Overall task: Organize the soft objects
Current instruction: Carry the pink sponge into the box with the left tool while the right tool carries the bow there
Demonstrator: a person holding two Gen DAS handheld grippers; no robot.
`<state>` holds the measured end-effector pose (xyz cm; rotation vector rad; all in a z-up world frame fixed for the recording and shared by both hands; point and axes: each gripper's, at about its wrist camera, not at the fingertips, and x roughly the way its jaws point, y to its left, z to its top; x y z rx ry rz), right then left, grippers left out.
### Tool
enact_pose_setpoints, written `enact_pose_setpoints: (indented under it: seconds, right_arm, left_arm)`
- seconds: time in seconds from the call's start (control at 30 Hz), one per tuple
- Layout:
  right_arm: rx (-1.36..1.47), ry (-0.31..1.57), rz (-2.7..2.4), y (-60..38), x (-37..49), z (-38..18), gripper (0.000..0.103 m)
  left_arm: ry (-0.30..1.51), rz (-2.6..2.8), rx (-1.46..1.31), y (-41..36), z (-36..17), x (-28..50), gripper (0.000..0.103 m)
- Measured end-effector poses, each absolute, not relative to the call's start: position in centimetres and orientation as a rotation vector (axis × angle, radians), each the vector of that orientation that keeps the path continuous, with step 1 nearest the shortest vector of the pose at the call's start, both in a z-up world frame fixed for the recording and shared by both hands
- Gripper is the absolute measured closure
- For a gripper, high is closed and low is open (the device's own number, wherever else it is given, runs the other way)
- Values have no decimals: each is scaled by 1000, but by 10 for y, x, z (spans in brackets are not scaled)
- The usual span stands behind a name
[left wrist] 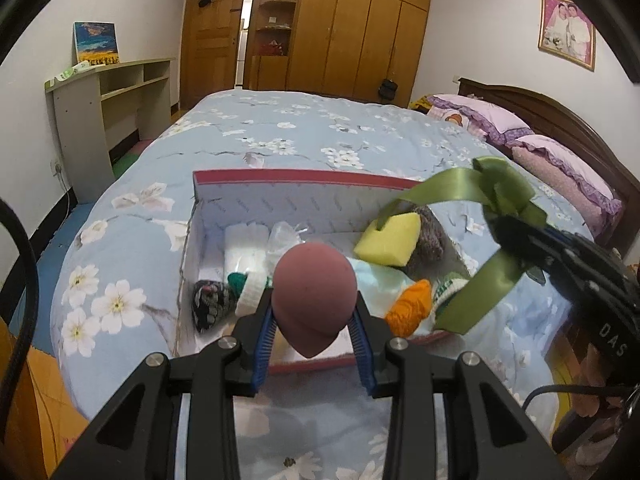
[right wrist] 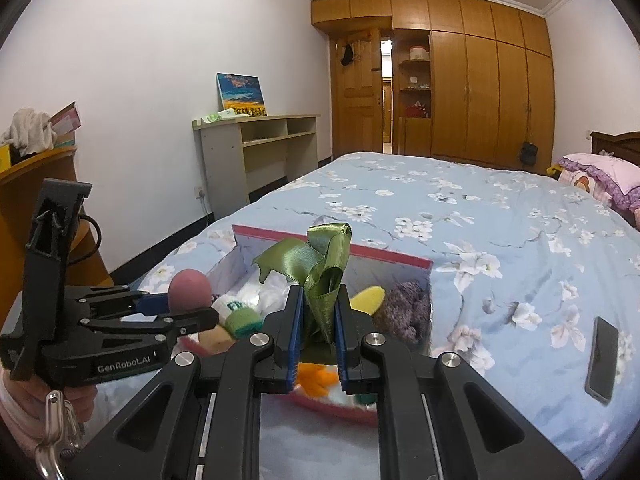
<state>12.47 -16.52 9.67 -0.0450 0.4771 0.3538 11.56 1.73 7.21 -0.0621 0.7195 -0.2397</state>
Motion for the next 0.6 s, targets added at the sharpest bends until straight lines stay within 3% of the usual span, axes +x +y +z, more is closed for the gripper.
enact_pose_setpoints:
  seconds: [0.6]
  right_arm:
    - [-18, 578, 361, -148, 186, 68, 88]
  left_arm:
    - [756, -228, -41, 15, 53, 160, 66]
